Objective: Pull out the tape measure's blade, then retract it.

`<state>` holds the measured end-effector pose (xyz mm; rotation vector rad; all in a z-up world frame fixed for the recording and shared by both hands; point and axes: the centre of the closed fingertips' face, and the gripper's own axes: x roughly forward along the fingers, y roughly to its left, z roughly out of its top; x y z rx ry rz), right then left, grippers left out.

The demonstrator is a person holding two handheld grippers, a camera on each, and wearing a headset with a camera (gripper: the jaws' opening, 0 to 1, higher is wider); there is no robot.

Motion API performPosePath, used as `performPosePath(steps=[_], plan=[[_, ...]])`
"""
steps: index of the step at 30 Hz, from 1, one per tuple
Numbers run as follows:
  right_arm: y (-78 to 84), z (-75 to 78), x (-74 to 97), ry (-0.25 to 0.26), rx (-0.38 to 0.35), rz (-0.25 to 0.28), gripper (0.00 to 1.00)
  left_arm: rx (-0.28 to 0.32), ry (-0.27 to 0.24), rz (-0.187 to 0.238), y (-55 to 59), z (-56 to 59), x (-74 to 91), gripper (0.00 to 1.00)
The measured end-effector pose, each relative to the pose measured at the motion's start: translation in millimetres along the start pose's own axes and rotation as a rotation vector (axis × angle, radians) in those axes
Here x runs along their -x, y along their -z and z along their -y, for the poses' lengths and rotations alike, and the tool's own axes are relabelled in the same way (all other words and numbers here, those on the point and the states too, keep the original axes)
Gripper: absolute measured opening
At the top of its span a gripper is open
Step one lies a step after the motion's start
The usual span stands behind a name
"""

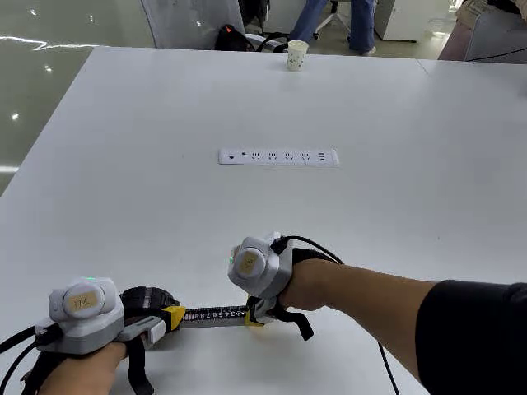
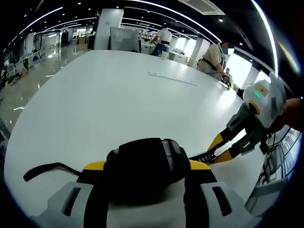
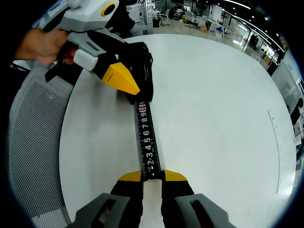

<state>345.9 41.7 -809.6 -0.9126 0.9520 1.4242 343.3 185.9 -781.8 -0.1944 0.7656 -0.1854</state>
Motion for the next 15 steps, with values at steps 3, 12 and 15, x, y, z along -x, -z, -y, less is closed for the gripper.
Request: performPosePath(steps=[3, 12, 15], plan=[[-1.3, -0.5, -0.3, 0.0, 0.0, 0.002, 0.1, 0.001, 0.0, -0.001, 0.2, -0.1, -0.3, 0.59], [-3.9, -0.4, -2.1, -0.001, 0.004, 0.004, 0.1, 0.003, 0.004, -0.003, 0.3, 0.1, -1.1, 0.59], [-5.2, -0.5, -2.7, -0.002, 0.005, 0.005, 0.1, 0.005, 0.004, -0.003, 0.3, 0.7, -1.0, 0.59]])
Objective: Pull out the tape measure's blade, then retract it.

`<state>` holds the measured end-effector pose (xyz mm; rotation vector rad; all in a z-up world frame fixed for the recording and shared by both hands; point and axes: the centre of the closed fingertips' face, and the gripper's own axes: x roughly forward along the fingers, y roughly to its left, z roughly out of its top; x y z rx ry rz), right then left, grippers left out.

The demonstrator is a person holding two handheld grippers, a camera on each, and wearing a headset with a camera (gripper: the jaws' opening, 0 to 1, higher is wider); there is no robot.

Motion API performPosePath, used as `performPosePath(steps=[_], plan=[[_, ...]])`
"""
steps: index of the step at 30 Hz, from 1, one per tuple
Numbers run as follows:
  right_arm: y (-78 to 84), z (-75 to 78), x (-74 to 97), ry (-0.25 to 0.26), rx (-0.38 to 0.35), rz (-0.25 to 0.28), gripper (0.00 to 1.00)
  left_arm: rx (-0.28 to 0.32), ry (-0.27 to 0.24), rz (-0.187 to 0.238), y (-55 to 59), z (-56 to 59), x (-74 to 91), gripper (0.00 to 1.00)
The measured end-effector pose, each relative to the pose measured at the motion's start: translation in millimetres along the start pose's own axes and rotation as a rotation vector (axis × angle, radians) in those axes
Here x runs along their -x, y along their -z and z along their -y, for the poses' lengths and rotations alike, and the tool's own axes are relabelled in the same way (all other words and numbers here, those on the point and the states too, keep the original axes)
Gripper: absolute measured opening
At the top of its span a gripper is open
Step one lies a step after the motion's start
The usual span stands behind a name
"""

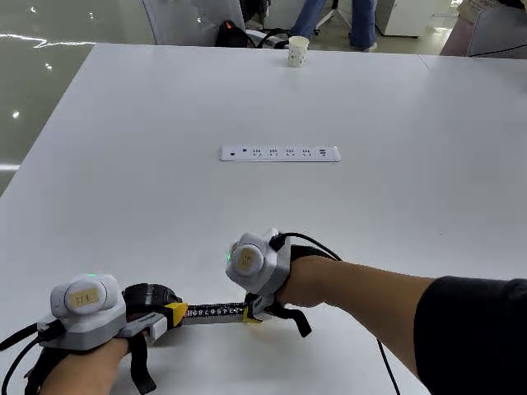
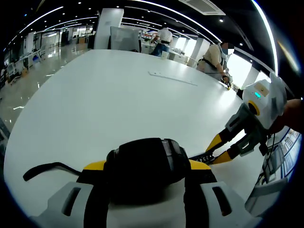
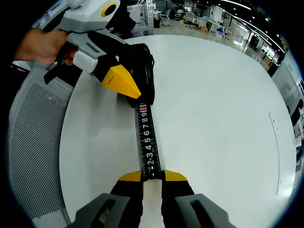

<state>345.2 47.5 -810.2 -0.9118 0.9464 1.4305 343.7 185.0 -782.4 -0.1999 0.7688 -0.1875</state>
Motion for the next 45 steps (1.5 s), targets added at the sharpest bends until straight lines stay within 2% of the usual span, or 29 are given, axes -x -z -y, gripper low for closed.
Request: performPosePath(steps=[45], plan=[[-16.1, -3.0, -5.4, -0.008, -0.017, 0.028, 0.1, 0.009, 0.007, -0.006, 0.6, -0.2, -0.5, 0.59]])
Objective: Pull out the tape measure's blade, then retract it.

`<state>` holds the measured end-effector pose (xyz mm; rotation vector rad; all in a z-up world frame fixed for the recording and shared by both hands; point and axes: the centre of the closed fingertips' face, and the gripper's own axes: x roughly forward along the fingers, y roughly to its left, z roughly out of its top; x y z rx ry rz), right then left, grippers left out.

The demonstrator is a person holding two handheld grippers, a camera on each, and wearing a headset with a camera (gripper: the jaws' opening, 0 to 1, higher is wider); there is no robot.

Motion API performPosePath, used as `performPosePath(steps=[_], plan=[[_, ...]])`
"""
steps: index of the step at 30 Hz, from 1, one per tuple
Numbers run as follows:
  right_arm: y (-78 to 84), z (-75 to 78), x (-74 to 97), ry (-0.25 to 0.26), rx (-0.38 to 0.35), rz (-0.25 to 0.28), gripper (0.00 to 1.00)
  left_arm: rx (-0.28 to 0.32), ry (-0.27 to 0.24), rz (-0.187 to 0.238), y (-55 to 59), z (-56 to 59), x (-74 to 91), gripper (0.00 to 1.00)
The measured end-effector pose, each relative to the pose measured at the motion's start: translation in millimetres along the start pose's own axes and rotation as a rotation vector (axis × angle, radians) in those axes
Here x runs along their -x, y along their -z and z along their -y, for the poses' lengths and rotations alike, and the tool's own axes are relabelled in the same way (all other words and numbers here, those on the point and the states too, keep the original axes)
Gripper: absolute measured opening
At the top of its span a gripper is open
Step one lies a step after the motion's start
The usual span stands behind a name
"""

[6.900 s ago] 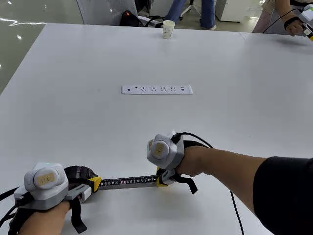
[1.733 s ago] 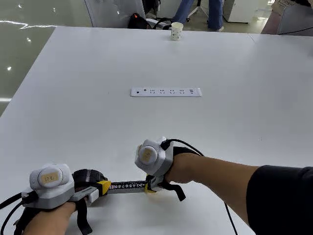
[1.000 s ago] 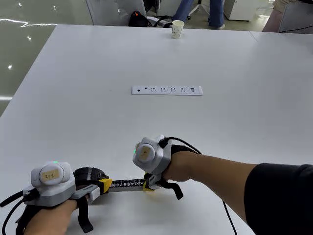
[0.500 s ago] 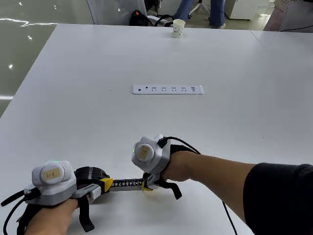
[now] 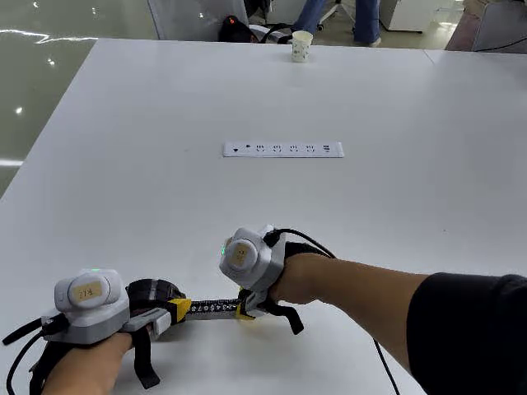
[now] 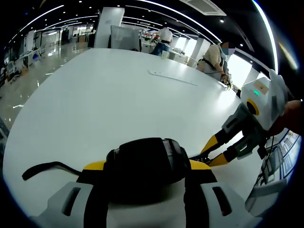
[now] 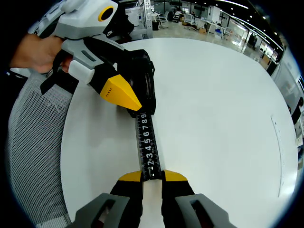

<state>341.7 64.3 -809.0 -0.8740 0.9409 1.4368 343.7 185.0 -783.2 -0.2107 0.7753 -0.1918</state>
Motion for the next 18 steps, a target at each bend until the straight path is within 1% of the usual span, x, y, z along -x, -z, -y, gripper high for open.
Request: performPosePath(steps=[18], plan=[[-4.9, -0.9, -2.4, -0.004, 0.008, -0.002, 0.11, 0.002, 0.002, 0.004, 0.3, 0.6, 1.5, 0.59]])
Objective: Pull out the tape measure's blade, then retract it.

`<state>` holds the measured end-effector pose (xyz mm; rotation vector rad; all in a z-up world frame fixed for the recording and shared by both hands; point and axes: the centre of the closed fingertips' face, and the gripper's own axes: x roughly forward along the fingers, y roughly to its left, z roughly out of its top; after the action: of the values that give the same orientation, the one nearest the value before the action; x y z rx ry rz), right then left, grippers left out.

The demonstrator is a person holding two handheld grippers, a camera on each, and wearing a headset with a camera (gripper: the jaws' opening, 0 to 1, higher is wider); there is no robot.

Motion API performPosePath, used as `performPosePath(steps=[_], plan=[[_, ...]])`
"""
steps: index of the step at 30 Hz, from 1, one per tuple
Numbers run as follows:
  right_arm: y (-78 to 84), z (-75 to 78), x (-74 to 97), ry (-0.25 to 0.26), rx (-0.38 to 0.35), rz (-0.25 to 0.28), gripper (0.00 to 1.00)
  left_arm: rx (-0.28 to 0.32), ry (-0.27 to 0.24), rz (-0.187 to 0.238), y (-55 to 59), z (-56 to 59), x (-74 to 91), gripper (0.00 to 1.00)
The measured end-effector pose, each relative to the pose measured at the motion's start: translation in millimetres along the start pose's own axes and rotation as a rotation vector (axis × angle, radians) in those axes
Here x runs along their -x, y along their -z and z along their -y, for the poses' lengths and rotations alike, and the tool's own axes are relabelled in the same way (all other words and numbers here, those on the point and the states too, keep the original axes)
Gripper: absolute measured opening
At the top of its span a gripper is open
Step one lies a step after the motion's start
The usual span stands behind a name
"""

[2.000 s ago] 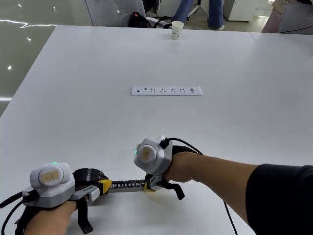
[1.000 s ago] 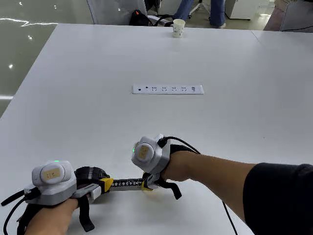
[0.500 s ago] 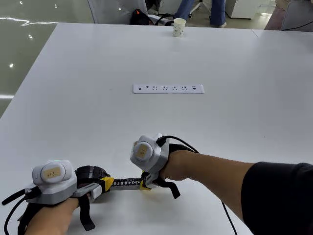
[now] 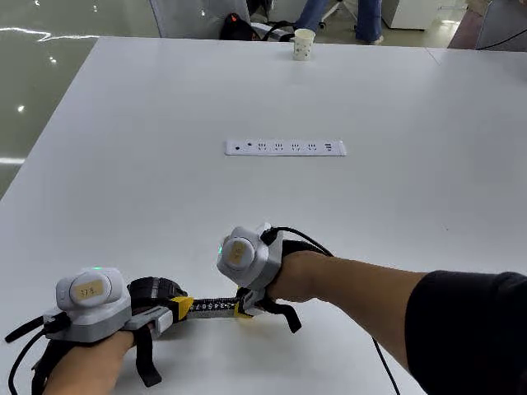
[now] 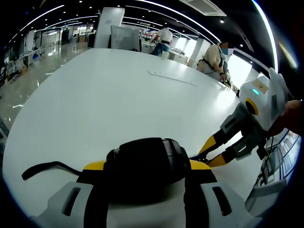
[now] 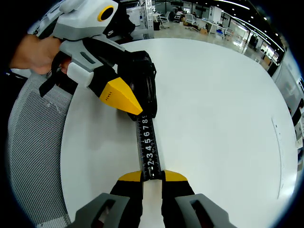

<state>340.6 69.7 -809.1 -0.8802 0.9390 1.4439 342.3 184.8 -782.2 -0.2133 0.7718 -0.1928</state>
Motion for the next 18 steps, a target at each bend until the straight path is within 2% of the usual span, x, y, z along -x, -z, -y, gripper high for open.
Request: performPosePath(steps=[18], plan=[[-7.1, -0.4, -3.5, 0.005, 0.0, 0.005, 0.11, -0.009, 0.0, -0.001, -0.8, -2.2, -1.2, 0.59]])
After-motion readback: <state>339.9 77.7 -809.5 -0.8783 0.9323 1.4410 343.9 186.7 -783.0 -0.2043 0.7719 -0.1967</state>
